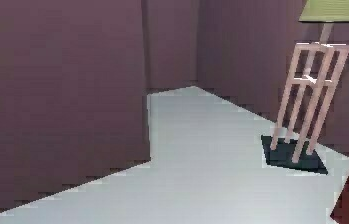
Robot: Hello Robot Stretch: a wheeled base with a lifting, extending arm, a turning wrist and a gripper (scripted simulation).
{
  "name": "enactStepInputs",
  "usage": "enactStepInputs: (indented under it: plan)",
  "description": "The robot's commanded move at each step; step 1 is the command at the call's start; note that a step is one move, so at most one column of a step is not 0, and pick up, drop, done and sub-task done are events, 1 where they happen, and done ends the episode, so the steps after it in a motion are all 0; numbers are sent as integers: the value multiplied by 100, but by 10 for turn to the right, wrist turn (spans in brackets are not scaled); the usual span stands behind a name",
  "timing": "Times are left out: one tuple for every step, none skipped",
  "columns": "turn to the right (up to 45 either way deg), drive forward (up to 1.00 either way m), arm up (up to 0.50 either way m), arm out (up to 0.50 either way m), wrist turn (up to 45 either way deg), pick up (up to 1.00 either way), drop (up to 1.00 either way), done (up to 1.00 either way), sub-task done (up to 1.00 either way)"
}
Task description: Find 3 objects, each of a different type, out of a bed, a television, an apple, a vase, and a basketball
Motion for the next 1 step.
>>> enactStepInputs:
  plan:
    - [450, 0, 0, 0, 0, 0, 0, 0, 0]
